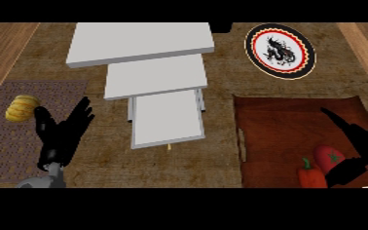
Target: Pick the tomato from the tray and place it in the tiered shelf
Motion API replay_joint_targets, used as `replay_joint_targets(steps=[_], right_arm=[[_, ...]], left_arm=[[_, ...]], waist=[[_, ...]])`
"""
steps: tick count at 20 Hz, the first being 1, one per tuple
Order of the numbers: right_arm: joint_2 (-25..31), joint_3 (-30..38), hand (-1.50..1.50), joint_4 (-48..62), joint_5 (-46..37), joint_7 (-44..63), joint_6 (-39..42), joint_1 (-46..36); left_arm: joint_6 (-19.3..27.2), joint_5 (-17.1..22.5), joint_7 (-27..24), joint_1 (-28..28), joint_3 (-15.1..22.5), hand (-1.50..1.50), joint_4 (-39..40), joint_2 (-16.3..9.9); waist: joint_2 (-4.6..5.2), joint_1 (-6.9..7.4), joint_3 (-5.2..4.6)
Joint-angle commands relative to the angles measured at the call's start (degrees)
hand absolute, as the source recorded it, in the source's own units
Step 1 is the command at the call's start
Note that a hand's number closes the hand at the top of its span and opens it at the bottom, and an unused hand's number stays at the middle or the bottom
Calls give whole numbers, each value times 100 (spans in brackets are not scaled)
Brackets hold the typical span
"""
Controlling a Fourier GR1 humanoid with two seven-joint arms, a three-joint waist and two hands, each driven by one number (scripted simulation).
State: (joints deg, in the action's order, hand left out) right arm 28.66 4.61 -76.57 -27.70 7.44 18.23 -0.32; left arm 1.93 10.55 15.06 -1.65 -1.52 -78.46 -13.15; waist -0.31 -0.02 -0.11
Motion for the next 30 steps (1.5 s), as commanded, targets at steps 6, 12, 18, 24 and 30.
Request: replay_joint_targets(steps=[6,12,18,24,30], right_arm=[[-111,-732,150,557,-547,-894,330,-366],[-517,-735,150,-429,-450,-1169,-86,638],[-1361,-1542,150,-2515,-745,-2,-205,689],[-2815,-3837,150,-2770,-2005,1242,-787,25],[-2854,-5292,150,-3776,-2808,3073,-1701,-566]], left_arm=[[108,-175,91,-346,-47,0,309,85],[-253,85,155,140,-207,0,41,-105],[-67,-70,112,66,-117,0,-21,70],[-180,-93,138,-75,9,0,128,98],[-109,-148,225,-19,-16,0,152,56]], waist=[[42,23,14],[20,-34,10],[-25,-71,-8],[-45,206,-35],[-119,63,-32]])
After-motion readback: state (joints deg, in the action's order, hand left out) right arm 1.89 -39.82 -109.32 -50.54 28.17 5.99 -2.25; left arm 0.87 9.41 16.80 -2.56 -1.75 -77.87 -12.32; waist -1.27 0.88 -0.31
